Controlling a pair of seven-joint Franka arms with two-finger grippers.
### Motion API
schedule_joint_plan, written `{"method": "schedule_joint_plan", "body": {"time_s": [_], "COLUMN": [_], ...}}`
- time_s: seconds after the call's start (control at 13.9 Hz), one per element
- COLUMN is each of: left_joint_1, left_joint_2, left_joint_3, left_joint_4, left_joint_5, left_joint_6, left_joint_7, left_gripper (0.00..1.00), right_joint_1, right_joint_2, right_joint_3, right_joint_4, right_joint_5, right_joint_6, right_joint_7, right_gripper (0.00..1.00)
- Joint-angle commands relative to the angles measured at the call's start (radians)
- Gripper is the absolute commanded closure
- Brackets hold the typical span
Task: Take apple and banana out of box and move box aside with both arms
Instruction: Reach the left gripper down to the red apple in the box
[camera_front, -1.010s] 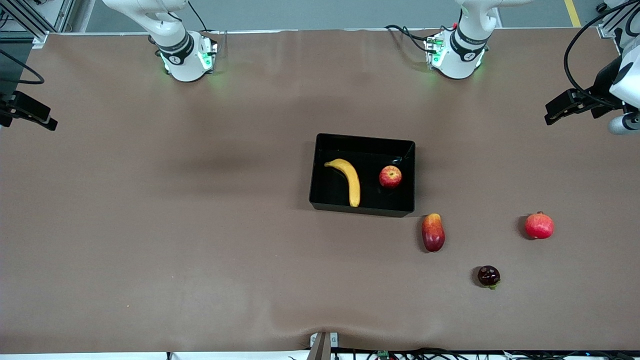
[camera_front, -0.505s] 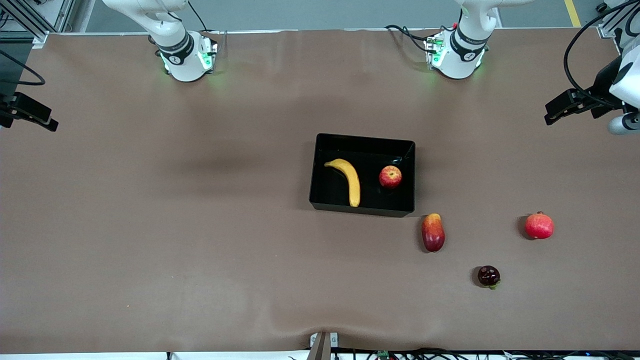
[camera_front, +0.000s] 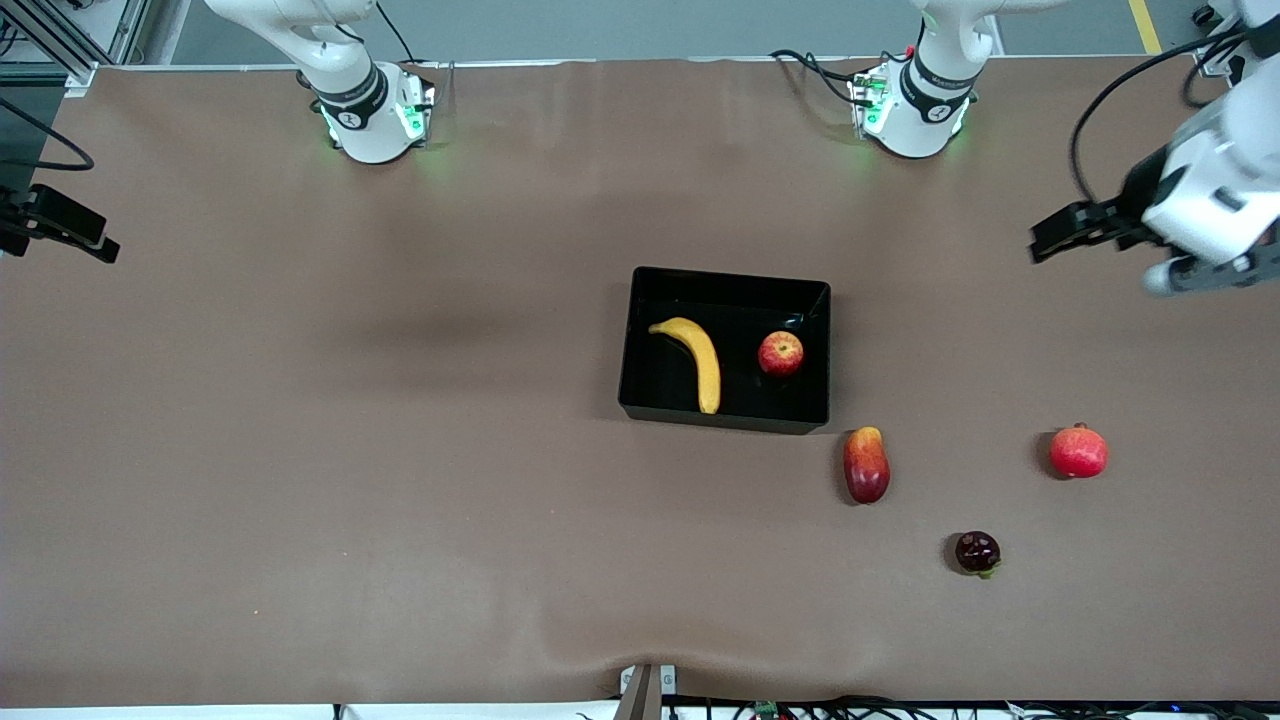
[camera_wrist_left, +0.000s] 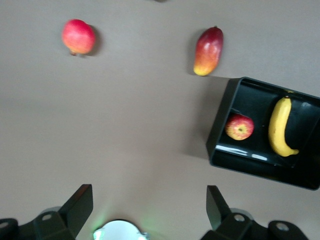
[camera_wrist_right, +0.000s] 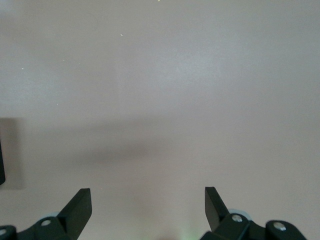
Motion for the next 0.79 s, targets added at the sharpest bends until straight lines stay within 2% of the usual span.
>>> {"method": "schedule_joint_plan", "body": {"time_s": [0.0,0.29,0.43,0.72], "left_joint_1": [0.000,0.000,-0.026,-0.117], "left_joint_2": [0.003,0.069,0.136,0.235], "left_joint_3": [-0.065,-0.166,-0.207,-0.208], "left_joint_4": [-0.098,-0.262,-0.277,-0.277], "left_joint_5": [-0.021,-0.021,-0.014,0.048], "left_joint_6": [0.121,0.401,0.483,0.549], "left_joint_7": [-0.075,-0.271,-0.392,-0.665], "left_gripper": [0.00,0.00,0.00,0.00], "right_joint_1": [0.010,0.008,0.006,0.008], "right_joint_2": [-0.002,-0.002,-0.002,-0.002], "right_joint_3": [-0.003,-0.003,-0.003,-0.003], "right_joint_4": [-0.001,-0.001,-0.001,-0.001], "right_joint_5": [-0.013,-0.016,-0.015,-0.013], "right_joint_6": [0.002,0.002,-0.004,-0.004], "right_joint_7": [0.003,0.003,0.004,0.004], "right_gripper": [0.00,0.00,0.00,0.00]}}
